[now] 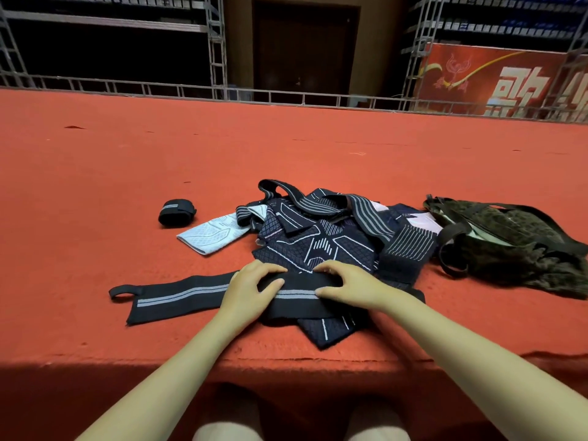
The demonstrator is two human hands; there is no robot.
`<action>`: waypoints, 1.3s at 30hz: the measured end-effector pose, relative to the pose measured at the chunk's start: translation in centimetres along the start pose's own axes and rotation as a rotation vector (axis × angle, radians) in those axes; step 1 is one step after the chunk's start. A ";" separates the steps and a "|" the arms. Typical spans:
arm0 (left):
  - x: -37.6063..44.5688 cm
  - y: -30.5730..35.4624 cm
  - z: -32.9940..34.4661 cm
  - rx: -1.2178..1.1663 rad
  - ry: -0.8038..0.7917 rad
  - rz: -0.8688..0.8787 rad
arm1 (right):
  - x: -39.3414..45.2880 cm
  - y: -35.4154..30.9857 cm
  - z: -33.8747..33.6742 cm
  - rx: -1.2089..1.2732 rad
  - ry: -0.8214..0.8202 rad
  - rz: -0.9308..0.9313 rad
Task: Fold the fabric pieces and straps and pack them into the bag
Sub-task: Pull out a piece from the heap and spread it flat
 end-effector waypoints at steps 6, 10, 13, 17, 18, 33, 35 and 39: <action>-0.3 0.0 -0.2 0.086 0.036 0.024 | -1.4 -0.1 -2.3 -0.066 0.070 0.084; -0.5 0.9 -0.1 0.196 0.044 0.065 | -3.0 0.3 -3.3 -0.181 0.105 0.115; -0.3 1.0 -0.3 0.170 0.031 0.064 | -4.4 1.1 -3.2 0.045 0.052 0.127; 0.6 1.9 -0.7 0.219 -0.003 0.129 | -6.3 2.4 -4.2 0.663 0.091 0.198; 0.8 2.1 -0.7 0.250 -0.014 0.134 | -6.8 3.4 -4.5 0.729 0.125 0.261; 2.0 1.6 5.4 0.477 -0.380 0.029 | -9.6 11.1 -5.6 0.036 0.429 0.437; 2.1 1.6 4.8 0.483 -0.332 0.038 | -9.9 11.6 -5.3 0.151 0.424 0.394; 1.7 1.7 4.1 0.511 -0.297 0.030 | -10.7 11.8 -4.7 0.232 0.436 0.313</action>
Point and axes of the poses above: each hand's wrist, its own x-axis towards the middle knuckle, its own z-axis out of the palm, y = z × x, the point moved 8 cm from there along x, towards the middle knuckle, and after that the axes turned 5 degrees about -y, right-handed, at the moved point
